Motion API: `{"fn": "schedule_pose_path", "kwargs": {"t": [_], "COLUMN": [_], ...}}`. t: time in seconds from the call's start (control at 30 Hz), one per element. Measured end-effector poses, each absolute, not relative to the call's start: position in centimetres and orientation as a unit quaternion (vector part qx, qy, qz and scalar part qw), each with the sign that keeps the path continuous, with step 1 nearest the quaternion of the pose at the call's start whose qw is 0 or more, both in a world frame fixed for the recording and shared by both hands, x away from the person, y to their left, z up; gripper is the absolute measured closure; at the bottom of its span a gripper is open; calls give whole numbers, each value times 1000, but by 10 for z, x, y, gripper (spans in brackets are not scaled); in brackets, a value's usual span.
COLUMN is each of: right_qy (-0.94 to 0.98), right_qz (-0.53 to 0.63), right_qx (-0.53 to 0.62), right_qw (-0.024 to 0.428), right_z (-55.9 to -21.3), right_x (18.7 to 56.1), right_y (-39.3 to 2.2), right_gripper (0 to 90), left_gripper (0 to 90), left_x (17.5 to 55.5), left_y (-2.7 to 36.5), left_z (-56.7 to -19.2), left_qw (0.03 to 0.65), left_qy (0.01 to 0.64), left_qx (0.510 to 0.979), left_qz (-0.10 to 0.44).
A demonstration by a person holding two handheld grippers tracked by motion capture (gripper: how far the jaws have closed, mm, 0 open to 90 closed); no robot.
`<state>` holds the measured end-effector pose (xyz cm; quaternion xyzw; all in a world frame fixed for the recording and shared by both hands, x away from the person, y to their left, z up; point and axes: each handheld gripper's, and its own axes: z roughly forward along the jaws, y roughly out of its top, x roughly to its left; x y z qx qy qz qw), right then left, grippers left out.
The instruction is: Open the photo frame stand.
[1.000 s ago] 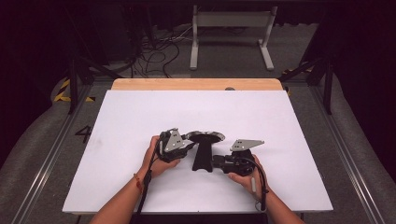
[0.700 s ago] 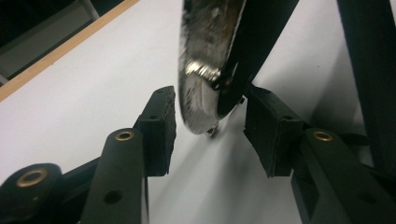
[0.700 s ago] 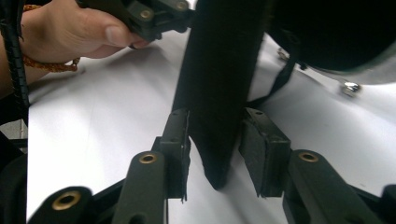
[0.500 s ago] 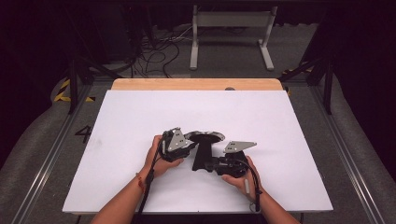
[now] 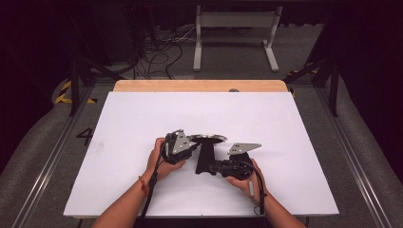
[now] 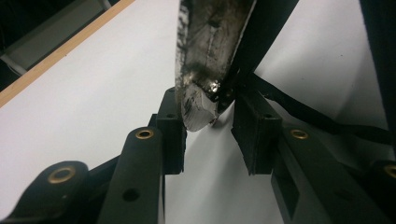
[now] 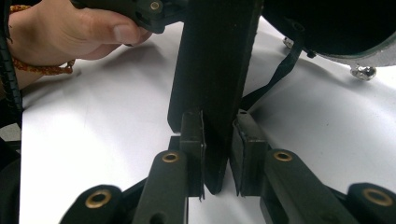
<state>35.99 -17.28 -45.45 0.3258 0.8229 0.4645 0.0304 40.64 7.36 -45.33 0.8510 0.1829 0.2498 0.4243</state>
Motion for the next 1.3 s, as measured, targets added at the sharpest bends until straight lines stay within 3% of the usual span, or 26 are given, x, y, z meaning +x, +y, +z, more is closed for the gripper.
{"fn": "schedule_pose_path", "kwargs": {"t": [0.37,0.77,0.97,1.0,1.3], "right_qy": [821,820,806,804,814], "right_qz": [464,461,487,494,486], "right_qx": [332,328,321,313,280], "right_qw": [34,82,105,111,151], "right_z": [-453,-442,-427,-424,-422], "right_x": [359,352,346,343,332], "right_y": [-177,-181,-188,-187,-161], "right_gripper": [777,755,889,900,900], "left_gripper": [630,588,645,697,703], "left_x": [407,401,403,403,403], "left_y": [80,87,87,87,86], "left_z": [-451,-438,-438,-438,-437], "left_qw": [435,459,459,458,454], "left_qy": [187,167,166,166,167], "left_qx": [847,838,841,842,844], "left_qz": [243,244,233,232,231]}}
